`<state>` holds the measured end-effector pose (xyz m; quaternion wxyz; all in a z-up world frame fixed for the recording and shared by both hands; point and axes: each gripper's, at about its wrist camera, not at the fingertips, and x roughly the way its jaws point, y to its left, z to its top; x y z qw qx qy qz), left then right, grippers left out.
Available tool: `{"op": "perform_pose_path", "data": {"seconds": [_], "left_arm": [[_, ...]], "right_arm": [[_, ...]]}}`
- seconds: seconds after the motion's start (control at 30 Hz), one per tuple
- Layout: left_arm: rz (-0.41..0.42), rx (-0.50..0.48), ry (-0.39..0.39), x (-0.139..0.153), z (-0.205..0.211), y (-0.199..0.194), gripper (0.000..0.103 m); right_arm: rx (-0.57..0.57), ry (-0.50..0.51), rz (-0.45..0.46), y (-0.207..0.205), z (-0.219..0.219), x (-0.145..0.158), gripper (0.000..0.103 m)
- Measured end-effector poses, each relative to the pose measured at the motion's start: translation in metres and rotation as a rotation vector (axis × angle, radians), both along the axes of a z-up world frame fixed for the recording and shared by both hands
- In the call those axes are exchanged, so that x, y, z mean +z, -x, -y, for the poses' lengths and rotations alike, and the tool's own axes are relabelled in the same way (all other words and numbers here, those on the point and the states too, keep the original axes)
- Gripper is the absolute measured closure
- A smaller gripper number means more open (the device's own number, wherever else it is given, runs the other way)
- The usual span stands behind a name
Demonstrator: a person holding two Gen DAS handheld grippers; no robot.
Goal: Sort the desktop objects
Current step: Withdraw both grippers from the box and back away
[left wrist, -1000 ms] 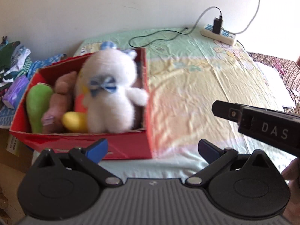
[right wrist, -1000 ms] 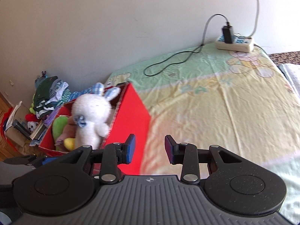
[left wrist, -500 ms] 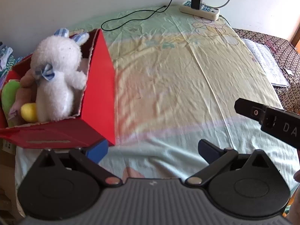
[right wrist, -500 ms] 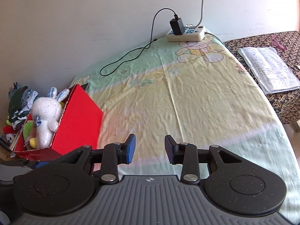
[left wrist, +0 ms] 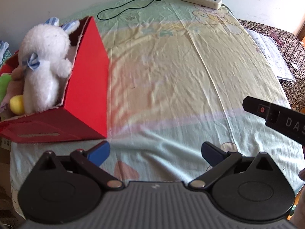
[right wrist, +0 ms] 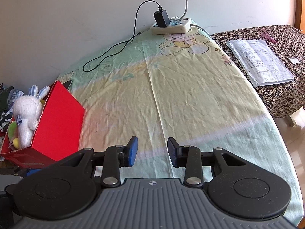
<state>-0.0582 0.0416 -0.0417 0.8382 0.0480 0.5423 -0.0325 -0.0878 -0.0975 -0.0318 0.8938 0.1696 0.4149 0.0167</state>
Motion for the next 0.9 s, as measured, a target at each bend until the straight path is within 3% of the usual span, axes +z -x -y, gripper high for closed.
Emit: {"op": "perform_pose_path", "data": {"seconds": [0.33, 0.9], "left_arm": [[-0.029, -0.008, 0.005, -0.001, -0.031, -0.002, 0.001], [-0.063, 0.077, 0.03, -0.011, -0.15, 0.016, 0.001]], "right_arm": [[-0.005, 0.017, -0.003, -0.005, -0.026, 0.003, 0.065], [0.095, 0.046, -0.048, 0.001, -0.142, -0.001, 0.065]]}}
